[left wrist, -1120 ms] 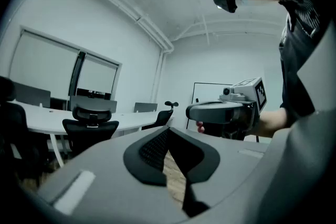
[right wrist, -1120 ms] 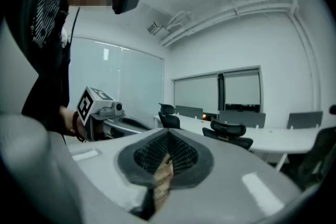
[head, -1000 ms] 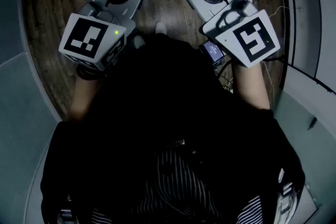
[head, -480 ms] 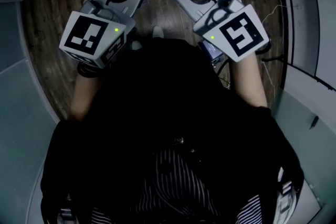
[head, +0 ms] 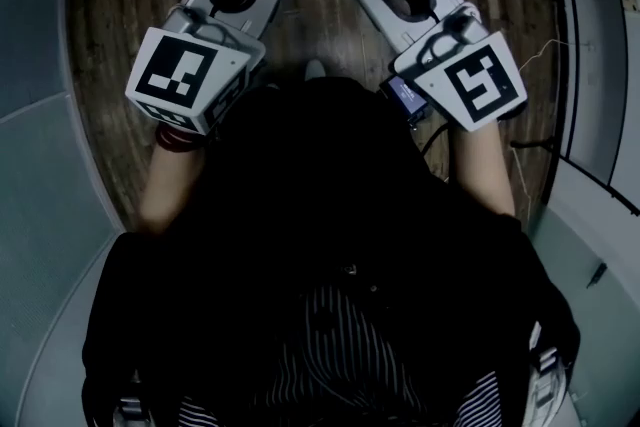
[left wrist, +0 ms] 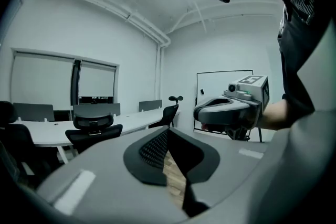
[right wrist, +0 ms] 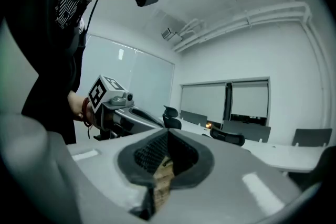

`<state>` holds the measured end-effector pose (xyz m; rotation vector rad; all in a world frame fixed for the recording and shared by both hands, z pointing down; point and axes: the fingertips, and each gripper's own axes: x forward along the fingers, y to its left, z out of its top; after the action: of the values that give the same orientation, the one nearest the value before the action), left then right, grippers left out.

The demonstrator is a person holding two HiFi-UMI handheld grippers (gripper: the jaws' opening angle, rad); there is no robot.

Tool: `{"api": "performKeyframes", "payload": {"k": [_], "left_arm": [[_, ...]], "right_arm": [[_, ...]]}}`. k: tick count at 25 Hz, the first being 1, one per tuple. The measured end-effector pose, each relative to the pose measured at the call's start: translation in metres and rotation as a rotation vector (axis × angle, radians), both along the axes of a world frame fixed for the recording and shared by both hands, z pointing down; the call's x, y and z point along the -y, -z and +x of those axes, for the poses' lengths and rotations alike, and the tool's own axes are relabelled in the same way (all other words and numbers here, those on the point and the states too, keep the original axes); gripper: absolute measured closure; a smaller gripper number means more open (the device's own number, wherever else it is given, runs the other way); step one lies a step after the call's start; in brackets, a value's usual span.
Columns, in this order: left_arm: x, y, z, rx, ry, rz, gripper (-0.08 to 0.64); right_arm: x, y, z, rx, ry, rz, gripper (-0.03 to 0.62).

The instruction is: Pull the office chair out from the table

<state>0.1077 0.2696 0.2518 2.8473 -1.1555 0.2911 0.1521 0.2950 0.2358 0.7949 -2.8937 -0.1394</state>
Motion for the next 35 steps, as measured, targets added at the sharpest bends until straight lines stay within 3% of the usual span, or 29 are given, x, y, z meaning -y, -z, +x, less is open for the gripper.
{"api": "performKeyframes", "payload": {"k": [5, 11, 15, 20, 28, 31, 35], "left_arm": [[0.001, -0.016, -0.01, 0.024, 0.061, -0.02, 0.558], [0.003, -0.011, -0.007, 0.022, 0.052, 0.001, 0.558], [0.028, -0.019, -0.014, -0.007, 0.03, -0.061, 0.558], [0.023, -0.01, -0.012, -0.032, 0.041, -0.025, 0.558], [0.075, -0.013, -0.024, -0.061, 0.025, -0.053, 0.558], [0.095, -0.014, -0.029, -0.065, -0.007, -0.023, 0.558], [0.129, -0.014, -0.05, -0.115, -0.016, -0.025, 0.56]], "right_arm": [[0.009, -0.012, -0.006, -0.005, -0.011, 0.03, 0.591], [0.019, -0.012, -0.008, 0.05, 0.0, 0.011, 0.591], [0.046, -0.013, -0.012, 0.011, -0.014, 0.022, 0.591], [0.031, -0.014, -0.007, 0.006, -0.02, 0.022, 0.591], [0.084, -0.02, -0.017, -0.041, -0.053, -0.005, 0.591], [0.104, -0.027, -0.029, -0.063, -0.061, -0.013, 0.591], [0.139, -0.03, -0.05, -0.069, -0.076, -0.029, 0.591]]}}
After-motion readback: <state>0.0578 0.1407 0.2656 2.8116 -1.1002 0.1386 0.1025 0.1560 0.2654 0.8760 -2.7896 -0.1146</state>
